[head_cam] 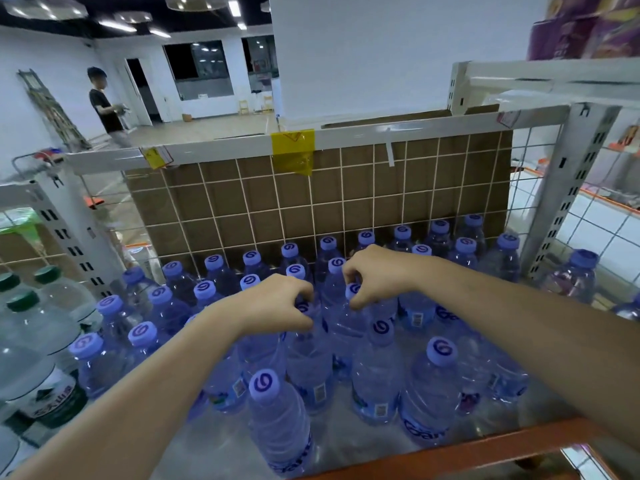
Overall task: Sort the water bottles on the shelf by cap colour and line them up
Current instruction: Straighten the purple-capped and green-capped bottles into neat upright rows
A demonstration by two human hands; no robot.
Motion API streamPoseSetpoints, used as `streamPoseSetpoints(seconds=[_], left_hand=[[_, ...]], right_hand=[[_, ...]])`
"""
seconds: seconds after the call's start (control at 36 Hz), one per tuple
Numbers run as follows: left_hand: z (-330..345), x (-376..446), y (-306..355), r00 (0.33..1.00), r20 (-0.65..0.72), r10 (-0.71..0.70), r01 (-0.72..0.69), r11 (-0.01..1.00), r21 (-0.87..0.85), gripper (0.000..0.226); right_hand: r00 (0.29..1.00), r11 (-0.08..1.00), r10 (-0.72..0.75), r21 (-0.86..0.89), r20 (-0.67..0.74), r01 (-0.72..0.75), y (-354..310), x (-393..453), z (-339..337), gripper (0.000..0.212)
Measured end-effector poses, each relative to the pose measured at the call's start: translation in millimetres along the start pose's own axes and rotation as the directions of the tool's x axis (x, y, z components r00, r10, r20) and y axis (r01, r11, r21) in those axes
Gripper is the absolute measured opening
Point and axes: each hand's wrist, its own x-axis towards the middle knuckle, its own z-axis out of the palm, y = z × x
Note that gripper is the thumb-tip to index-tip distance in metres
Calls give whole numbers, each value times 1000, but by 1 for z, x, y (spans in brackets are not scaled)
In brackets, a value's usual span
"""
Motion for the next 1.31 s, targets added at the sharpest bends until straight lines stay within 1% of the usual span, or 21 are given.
streamPoseSetpoints(seconds=[0.08, 0.19, 0.31, 0.39, 0.47, 0.69, 0.78, 0.86, 0.92, 1.0, 1.14, 1.22, 1.31], left_hand=[[8, 5, -6, 997, -60, -45, 46, 999, 10, 29], [13, 10, -5, 987, -127, -95, 93, 995, -27, 34], [14, 11, -4, 977, -176, -117, 107, 992, -64, 32], [13, 12, -5, 980, -164, -114, 106, 993, -57, 28], [13, 12, -4, 985, -141, -95, 96, 995, -4, 30], [11, 12, -3, 995, -103, -15, 18, 999, 34, 25], [11, 13, -3, 996, -87, -1, 7, 997, 79, 24], [11, 13, -4, 997, -70, 12, -5, 994, 111, 20], [10, 12, -5, 998, -58, 27, -20, 993, 115, 19], [10, 12, -7, 997, -51, 50, -43, 992, 119, 21], [13, 10, -10, 996, -37, 83, -76, 986, 151, 27], [16, 9, -10, 993, -52, 105, -94, 978, 185, 30], [14, 7, -15, 992, -46, 120, -110, 978, 180, 33]], right_hand=[[1000, 999, 16, 28, -10, -16, 0, 1, -1, 28], [1000, 1000, 23, 18, -3, -23, -3, 2, 0, 29], [1000, 1000, 18, 16, 16, -18, -7, 3, 0, 30], [1000, 1000, 14, 20, 26, -15, -5, 3, 0, 29], [1000, 999, 26, 21, 10, -27, -2, 2, -3, 28], [1000, 1000, 20, 8, 18, -20, -2, 5, -5, 27], [1000, 1000, 13, 0, 9, -13, -3, 7, -4, 29], [999, 1000, 27, -2, 37, -27, -3, 10, -4, 33], [996, 999, 35, 2, 77, -35, -4, 11, -4, 31], [992, 1000, 26, 4, 122, -27, -5, 10, -2, 25], [993, 1000, 19, -15, 117, -17, -6, 10, -3, 27], [993, 1000, 20, -3, 114, -20, -5, 12, -3, 27], [993, 1000, 14, 12, 114, -16, -6, 12, -1, 25]])
